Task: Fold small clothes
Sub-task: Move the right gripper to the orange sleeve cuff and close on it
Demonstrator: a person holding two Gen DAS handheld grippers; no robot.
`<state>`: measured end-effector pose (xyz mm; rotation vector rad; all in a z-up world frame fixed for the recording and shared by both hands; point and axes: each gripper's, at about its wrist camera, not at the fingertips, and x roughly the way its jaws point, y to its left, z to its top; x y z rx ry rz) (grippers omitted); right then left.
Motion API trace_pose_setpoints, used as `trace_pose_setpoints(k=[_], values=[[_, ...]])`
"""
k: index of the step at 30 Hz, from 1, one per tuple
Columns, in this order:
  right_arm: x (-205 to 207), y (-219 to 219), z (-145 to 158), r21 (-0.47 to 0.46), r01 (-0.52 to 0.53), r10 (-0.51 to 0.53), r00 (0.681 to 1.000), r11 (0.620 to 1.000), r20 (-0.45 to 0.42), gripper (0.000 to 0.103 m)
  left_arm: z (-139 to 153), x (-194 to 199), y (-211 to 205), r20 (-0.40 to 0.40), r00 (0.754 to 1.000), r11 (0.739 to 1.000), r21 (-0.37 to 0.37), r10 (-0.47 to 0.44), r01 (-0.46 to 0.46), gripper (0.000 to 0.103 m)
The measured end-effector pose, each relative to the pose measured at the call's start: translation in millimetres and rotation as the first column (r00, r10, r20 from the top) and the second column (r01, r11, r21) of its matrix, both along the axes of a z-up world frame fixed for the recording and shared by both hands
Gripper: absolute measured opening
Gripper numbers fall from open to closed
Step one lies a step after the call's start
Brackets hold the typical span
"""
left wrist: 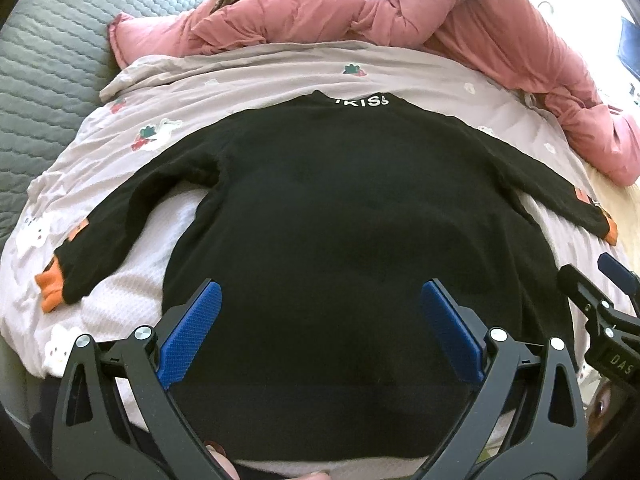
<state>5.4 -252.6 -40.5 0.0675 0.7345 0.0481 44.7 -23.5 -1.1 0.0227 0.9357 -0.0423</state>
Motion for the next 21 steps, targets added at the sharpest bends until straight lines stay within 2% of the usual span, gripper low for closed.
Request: trace_pose_setpoints(k=[11, 21], values=[[39.2, -48.6, -1.6, 0.011, 0.109, -0.109, 0.994, 0.994, 0.005, 0.099, 4.2, 47.1, -17.6, 0.002, 1.000, 1.000, 0.015, 0.001, -0.001, 0.094], [74.2, -120.9, -12.5, 0.012, 0.281, -0.281, 0.960, 0.960, -0.017, 0.099, 0.0, 90.8, -22.7, -0.021, 0.999, 0.999, -0.018, 0.029, -0.030, 0.094]])
